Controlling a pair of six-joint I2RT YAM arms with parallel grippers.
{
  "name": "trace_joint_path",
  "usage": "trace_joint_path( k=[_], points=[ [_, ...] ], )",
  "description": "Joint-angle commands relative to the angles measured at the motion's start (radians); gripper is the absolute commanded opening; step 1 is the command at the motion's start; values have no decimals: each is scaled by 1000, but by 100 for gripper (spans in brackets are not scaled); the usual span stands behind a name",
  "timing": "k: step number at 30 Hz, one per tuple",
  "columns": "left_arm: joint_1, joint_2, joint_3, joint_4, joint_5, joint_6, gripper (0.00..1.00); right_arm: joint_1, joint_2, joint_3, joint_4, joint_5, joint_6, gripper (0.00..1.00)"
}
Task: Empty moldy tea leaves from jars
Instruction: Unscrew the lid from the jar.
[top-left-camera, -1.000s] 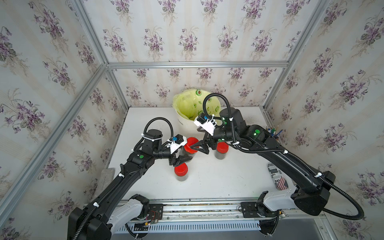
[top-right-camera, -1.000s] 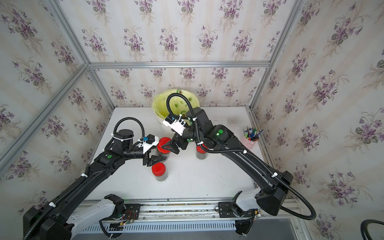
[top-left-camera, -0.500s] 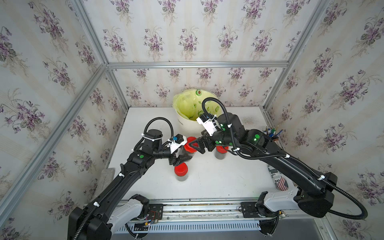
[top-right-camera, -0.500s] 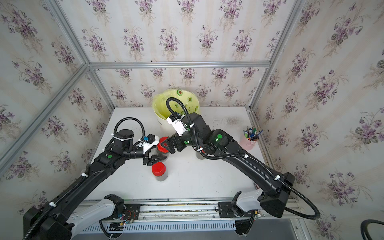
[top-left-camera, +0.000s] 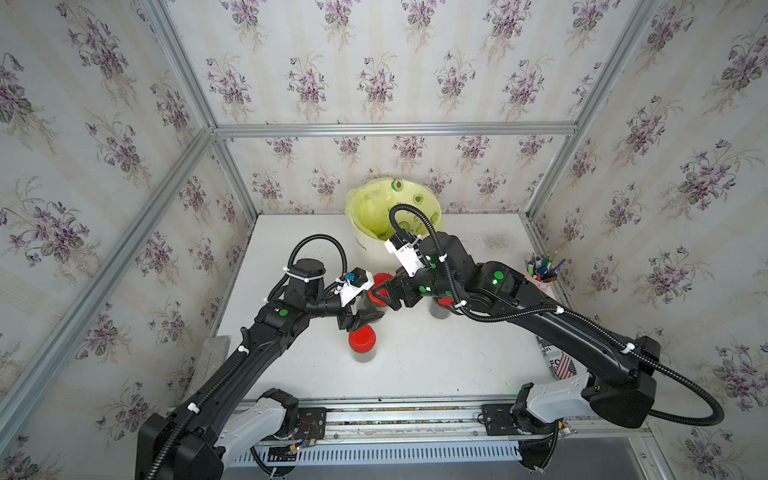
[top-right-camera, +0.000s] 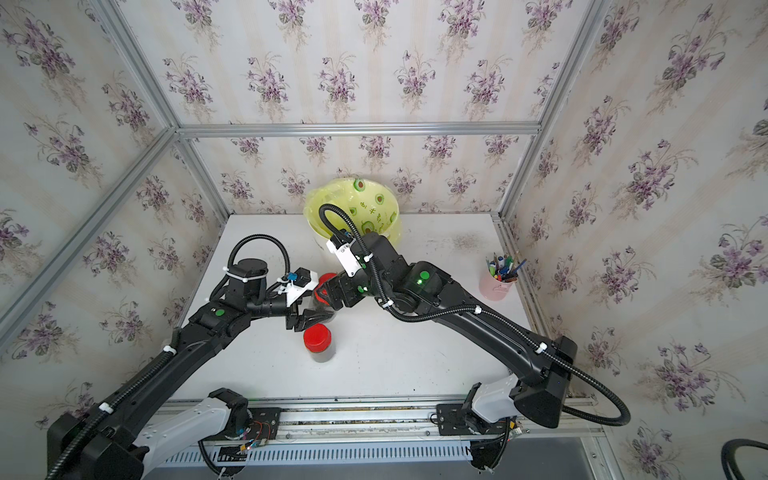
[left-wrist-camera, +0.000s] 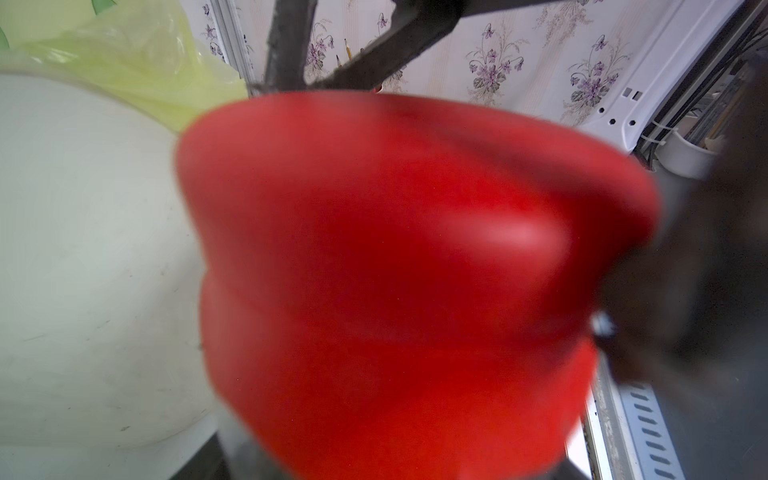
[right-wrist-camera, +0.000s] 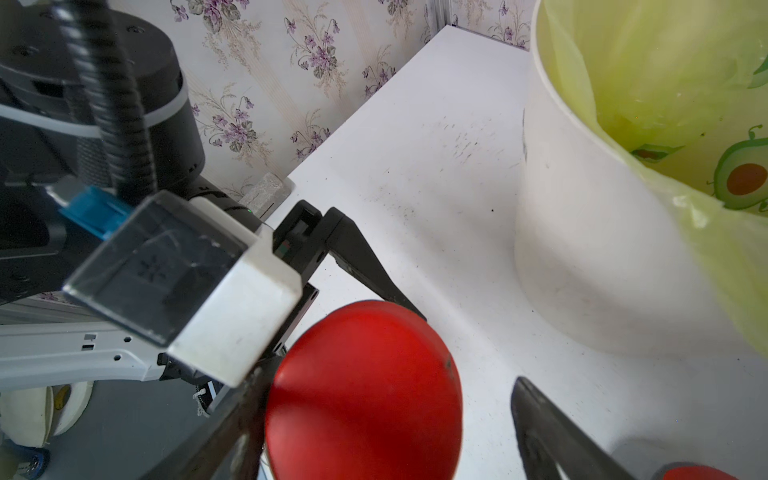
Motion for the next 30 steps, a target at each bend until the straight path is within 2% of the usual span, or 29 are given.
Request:
trace_joint_path(
  k=[1,19,24,30],
  points=[
    [-1,-2,8,16,16,5,46,6,8,11,14,23,15,85],
    [0,-4,6,16,12,7,46,18,45,47,-28,3,-25,61],
    [1,-2,5,17,16,7,46,18,54,76,-48,2,-61,52],
    [1,-5,5,17,21,7,46,18,45,71,-42,-33,-134,47]
  ],
)
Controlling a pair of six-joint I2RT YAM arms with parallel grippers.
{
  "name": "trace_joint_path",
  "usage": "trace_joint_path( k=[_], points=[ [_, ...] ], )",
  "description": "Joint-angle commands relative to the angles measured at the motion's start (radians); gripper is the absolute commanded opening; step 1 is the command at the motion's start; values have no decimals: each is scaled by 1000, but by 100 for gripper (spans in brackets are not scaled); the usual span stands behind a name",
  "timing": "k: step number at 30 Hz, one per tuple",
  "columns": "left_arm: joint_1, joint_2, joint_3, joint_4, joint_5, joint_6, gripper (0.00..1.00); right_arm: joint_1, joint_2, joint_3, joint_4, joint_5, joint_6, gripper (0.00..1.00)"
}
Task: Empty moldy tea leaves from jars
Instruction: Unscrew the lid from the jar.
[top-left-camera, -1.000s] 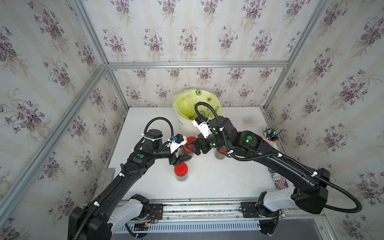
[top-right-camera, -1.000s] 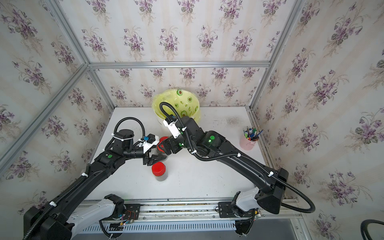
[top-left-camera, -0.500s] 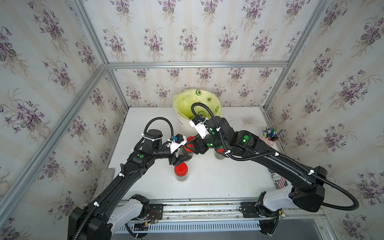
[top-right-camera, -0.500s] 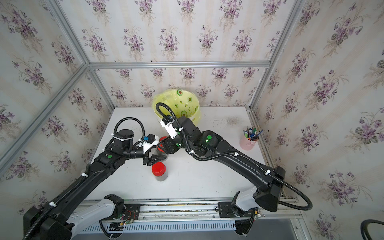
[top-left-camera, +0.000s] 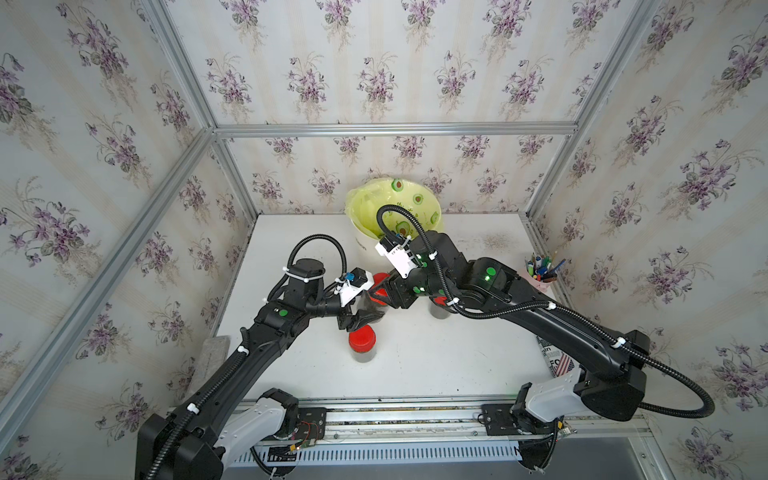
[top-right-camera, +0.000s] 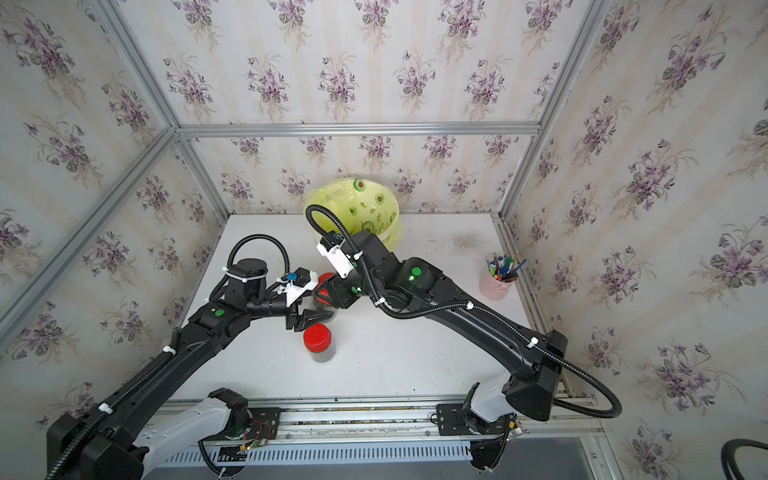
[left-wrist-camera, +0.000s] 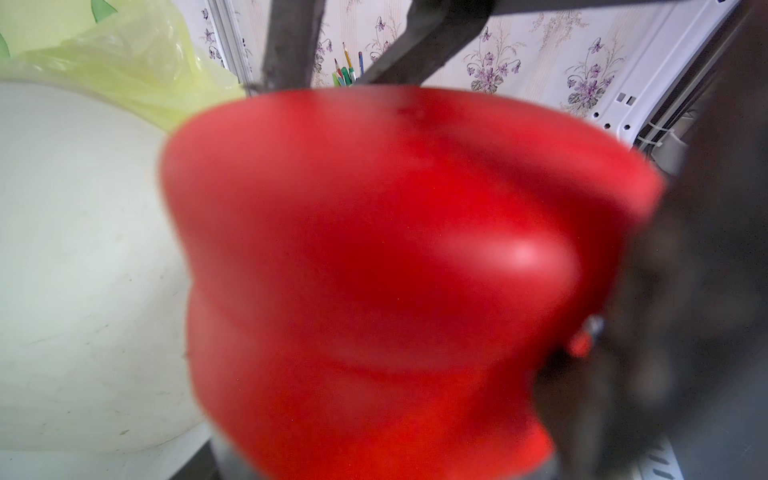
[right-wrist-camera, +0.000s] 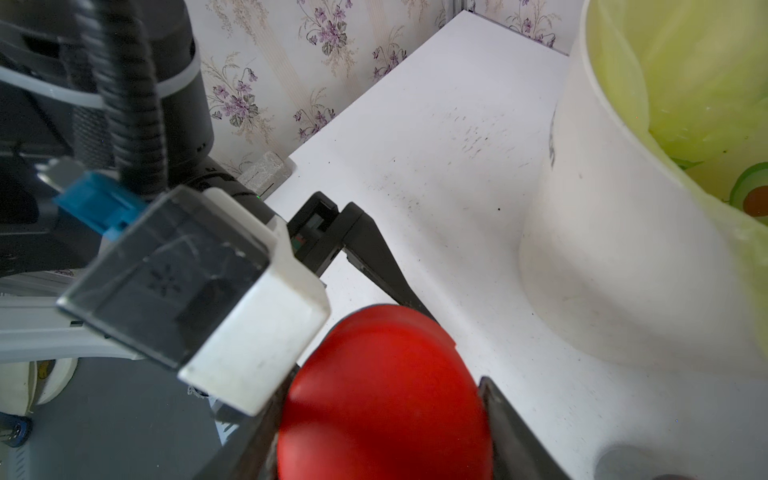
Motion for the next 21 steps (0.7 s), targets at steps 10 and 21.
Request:
trace_joint_path(
  k=[10,21],
  points=[
    [-1,-3,6,14,30,6,46,-30,-33,-10,67,-141,-205,41],
    [-1,-5,5,13,48,3,45,-82,-51,-50,124,-322,-431,42]
  ],
)
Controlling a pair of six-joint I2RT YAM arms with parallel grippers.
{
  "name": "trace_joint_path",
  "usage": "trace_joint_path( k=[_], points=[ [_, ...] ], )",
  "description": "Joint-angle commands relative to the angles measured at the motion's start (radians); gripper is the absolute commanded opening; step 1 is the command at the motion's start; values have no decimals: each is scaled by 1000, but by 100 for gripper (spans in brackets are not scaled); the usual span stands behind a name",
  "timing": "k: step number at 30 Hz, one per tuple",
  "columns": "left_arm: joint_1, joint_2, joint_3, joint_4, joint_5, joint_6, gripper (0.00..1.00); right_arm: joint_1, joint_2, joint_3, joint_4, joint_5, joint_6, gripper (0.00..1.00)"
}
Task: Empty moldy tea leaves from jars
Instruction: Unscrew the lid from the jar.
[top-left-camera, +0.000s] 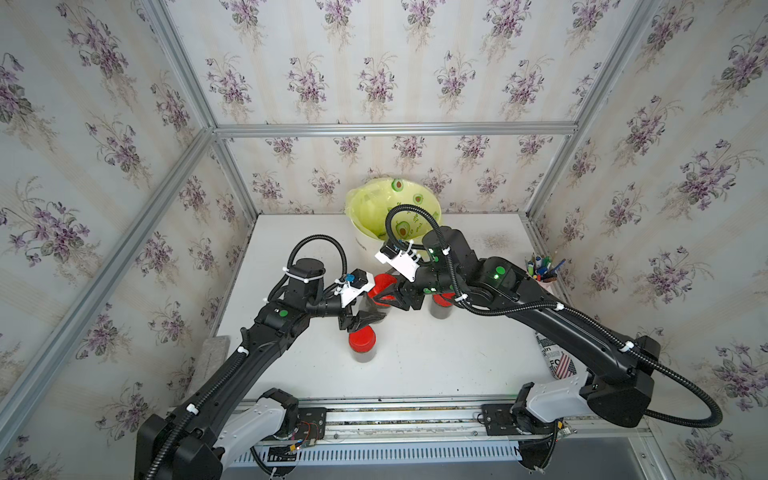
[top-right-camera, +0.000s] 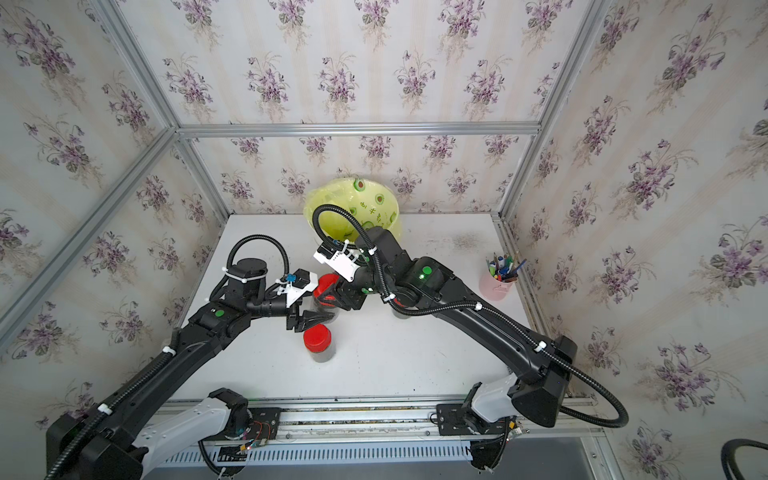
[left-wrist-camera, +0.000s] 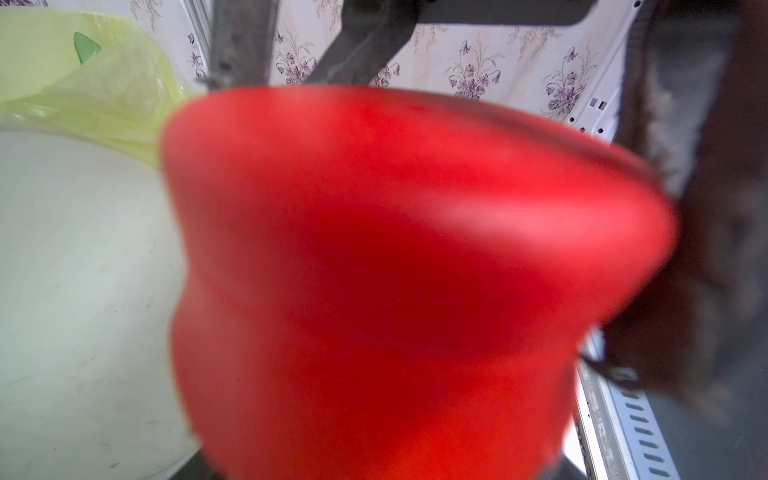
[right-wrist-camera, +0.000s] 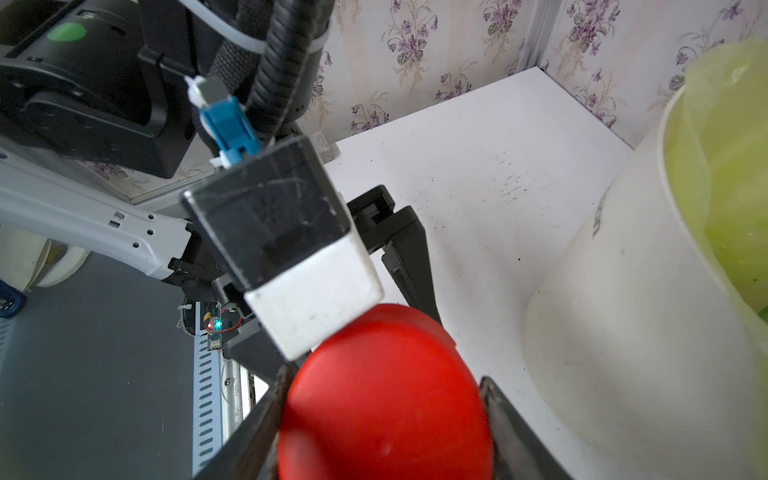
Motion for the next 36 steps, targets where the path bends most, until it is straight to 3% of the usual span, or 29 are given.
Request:
trace_joint_path(
  k=[1,11,26,33,36],
  points=[
    [3,-2,5,-12,8,-4,45,-17,1,14,55,-113,-115,42],
    [2,2,5,-14,14,0,45,-76,66,80,-70,-290,-311,42],
    [2,11,5,-14,19,-2,45,-123,38,68,-82,-360,-430,44],
    [3,11,6,-14,18,-1,45,-124,56,74,-83,-382,-409,53],
    [2,11,5,-14,17,-1,45,-123,49,68,-63,-384,-393,63]
  ],
)
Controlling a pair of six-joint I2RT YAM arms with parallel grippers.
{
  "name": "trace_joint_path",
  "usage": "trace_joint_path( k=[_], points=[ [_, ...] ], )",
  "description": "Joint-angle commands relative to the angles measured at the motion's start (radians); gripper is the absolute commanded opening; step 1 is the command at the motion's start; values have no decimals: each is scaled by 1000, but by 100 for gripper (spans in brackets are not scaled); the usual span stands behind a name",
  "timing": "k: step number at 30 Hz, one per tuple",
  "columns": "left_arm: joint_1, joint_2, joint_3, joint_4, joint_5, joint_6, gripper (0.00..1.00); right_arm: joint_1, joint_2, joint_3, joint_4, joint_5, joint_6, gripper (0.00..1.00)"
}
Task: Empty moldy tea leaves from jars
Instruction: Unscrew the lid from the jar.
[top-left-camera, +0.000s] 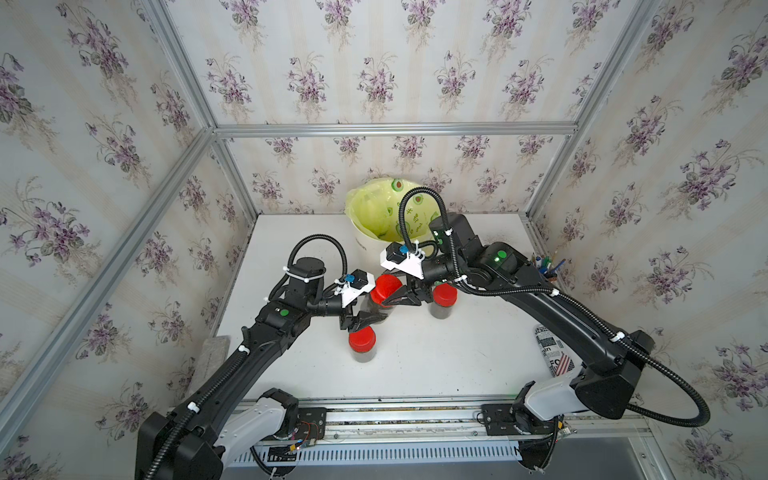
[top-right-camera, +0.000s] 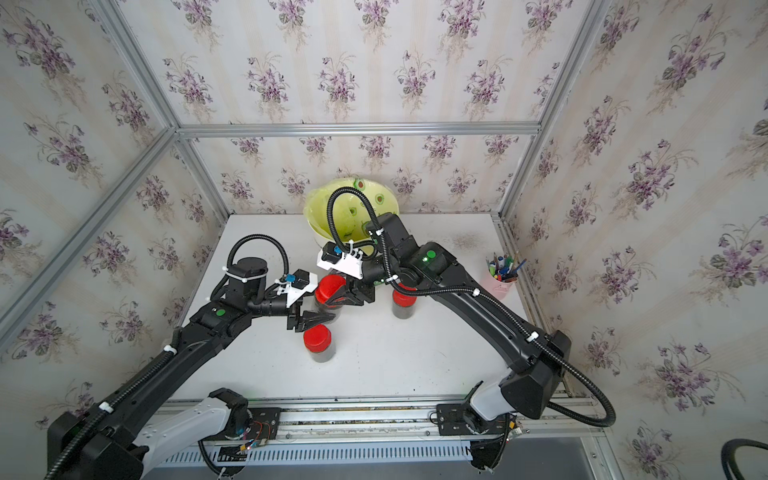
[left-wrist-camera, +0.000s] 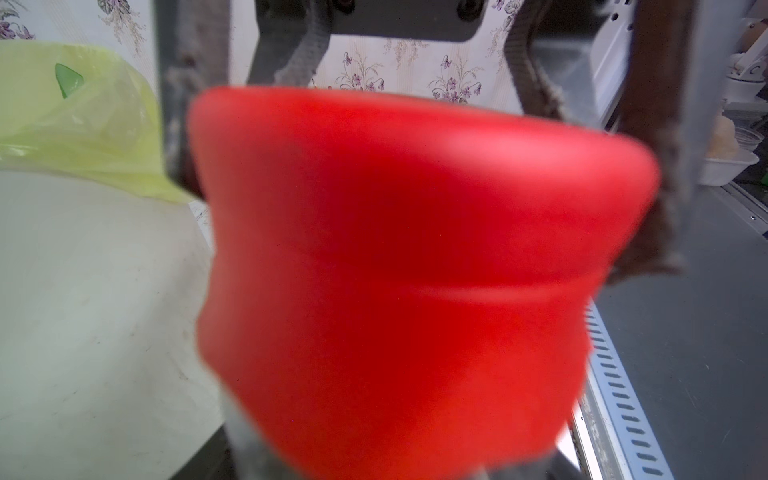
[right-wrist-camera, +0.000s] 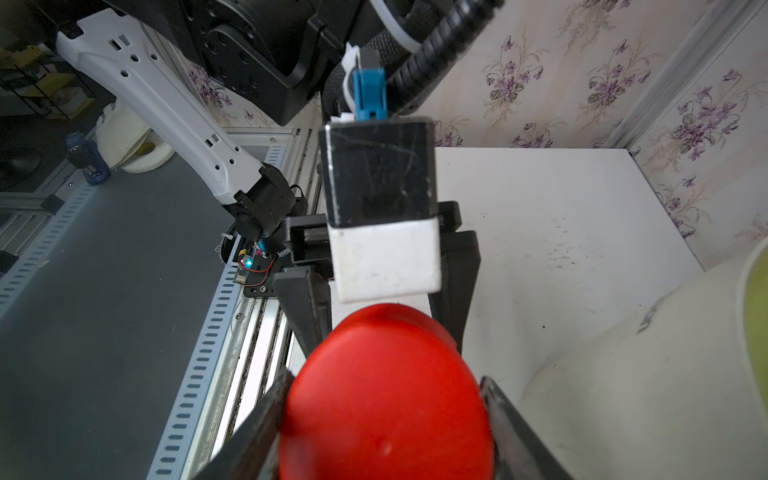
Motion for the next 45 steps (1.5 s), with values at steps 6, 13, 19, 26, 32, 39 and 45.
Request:
trace_joint_path(
  k=[6,13,19,26,32,39,45],
  points=[
    [4,3,3,-36,-25,-10,45,0,-17,3,45,-33,26,85],
    [5,4,4,-36,-26,-9,45,0,-59,-12,72,46,122,96],
    [4,1,3,-37,-35,-8,45,8,-66,-26,89,200,336,97],
    [4,1,3,-37,-37,-8,45,66,-139,-82,116,303,494,97],
    [5,1,4,-37,-34,-7,45,91,-156,-114,125,427,593,97],
    [4,-1,3,-37,-35,-8,45,126,-132,-131,135,508,635,97],
    [5,-4,3,-38,-37,-8,45,163,-112,-126,151,518,640,97]
  ],
)
